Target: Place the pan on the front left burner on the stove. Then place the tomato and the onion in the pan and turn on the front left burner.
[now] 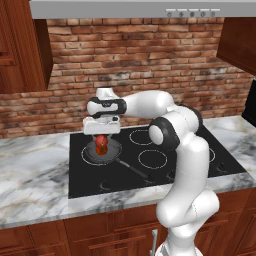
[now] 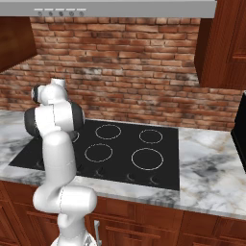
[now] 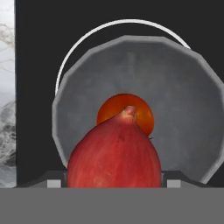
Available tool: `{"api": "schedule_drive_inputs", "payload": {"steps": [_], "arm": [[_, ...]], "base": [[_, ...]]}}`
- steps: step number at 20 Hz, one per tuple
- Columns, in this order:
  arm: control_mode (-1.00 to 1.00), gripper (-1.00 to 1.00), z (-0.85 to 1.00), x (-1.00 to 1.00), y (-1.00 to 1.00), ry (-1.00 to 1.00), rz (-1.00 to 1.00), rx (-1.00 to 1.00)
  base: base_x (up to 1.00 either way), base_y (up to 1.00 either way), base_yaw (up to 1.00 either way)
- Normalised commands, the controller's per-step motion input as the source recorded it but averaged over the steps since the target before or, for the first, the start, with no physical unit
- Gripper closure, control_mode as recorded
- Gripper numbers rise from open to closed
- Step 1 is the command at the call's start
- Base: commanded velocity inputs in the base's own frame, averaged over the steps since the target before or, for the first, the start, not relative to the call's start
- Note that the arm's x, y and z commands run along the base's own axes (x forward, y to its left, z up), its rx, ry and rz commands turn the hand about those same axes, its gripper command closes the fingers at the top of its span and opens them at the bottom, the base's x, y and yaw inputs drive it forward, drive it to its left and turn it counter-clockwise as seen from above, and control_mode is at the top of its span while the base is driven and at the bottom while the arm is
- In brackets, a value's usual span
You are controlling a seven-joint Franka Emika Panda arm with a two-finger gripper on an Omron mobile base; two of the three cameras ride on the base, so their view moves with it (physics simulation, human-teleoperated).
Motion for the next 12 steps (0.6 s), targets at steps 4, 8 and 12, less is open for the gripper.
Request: {"api": "schedule_drive_inputs", "payload": {"steps": [4,8,12], "arm": [[-1.00,1.00,-0.14,0.00,0.00,0.00,0.00,0.00],[-1.00,1.00,-0.04,0.00,0.02,0.00,0.00,0.00],[-1.00,1.00,0.00,0.00,0.15,0.00,0.00,0.00]], "base": [[0.00,0.00,0.00],[0.00,0.00,0.00],[0.00,0.00,0.00]]}}
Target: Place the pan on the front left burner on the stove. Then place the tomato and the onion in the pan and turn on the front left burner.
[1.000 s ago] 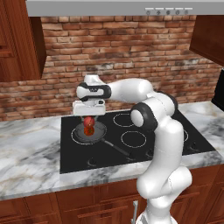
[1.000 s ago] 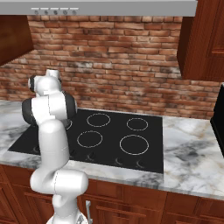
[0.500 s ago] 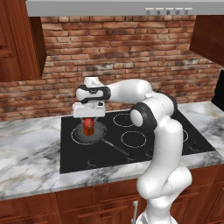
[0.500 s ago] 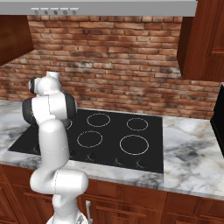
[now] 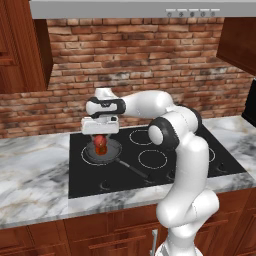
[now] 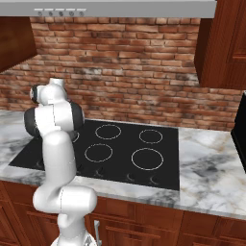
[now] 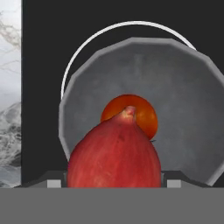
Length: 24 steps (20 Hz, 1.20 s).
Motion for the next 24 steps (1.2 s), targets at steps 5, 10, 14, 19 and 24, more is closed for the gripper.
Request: {"api": "schedule_drive_inputs", "payload": {"steps": [5,10,14,19,24], "arm": [[-1.00,1.00,-0.05,0.00,0.17,-0.01,0.00,0.00],[-1.00,1.00,-0.16,0.03,0.06,-0.01,0.00,0.00],[-1.00,1.00,-0.11,0.03,-0.09,-0.03,0.00,0.00],[-1.00,1.00,0.00,0.00,-0.40,-0.02,0.00,0.00],[-1.00,1.00,-0.11,0.00,-0.59,0.00,0.00,0.00]], "base": [[0.00,0.00,0.00],[0.00,0.00,0.00],[0.00,0.00,0.00],[0.00,0.00,0.00],[0.00,0.00,0.00]]}}
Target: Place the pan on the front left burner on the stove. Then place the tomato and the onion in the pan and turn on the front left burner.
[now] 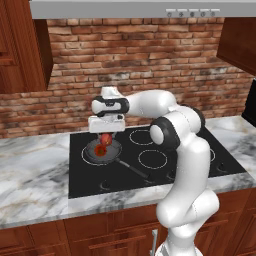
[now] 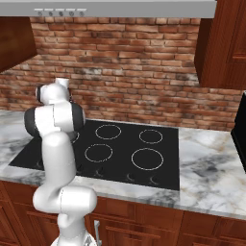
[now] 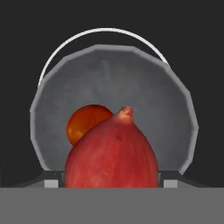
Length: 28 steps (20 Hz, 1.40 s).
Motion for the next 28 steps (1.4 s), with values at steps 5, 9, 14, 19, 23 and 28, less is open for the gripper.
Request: {"api": "schedule_drive_inputs", "payload": {"steps": [5,9,14,19,23,28], "arm": [[-1.00,1.00,-0.18,0.00,-0.24,0.00,0.00,0.00],[-1.00,1.00,-0.22,0.00,0.00,0.00,0.00,0.00],[-1.00,1.00,-0.21,0.00,0.00,0.00,0.00,0.00],[-1.00,1.00,-0.10,0.07,0.00,0.00,0.00,0.00],[-1.00,1.00,-0.06,0.15,0.00,0.00,0.00,0.00],[-1.00,1.00,-0.01,0.00,0.01,0.00,0.00,0.00]], "base": [[0.00,0.00,0.00],[0.00,0.00,0.00],[0.00,0.00,0.00],[0.00,0.00,0.00],[0.00,0.00,0.00],[0.00,0.00,0.00]]}}
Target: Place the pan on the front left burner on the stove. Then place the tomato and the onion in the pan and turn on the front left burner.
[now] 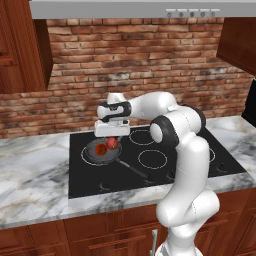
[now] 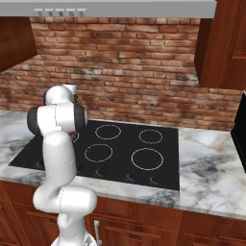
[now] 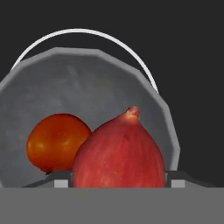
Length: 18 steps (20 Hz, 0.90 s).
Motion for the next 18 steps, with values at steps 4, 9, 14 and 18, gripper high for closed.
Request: {"api": "schedule_drive_inputs", "payload": {"steps": [4,9,14,18], "arm": [[-1.00,-1.00,-0.11,0.00,0.09,0.00,0.00,0.00],[-1.00,-1.00,-0.01,0.00,0.02,0.00,0.00,0.00],[-1.00,-1.00,0.00,0.00,0.03,0.00,0.00,0.00],[-1.00,-1.00,0.10,0.02,0.05,0.00,0.00,0.00]], "base": [[0.00,0.00,0.00],[0.00,0.00,0.00],[0.00,0.00,0.00],[0.00,0.00,0.00]]}}
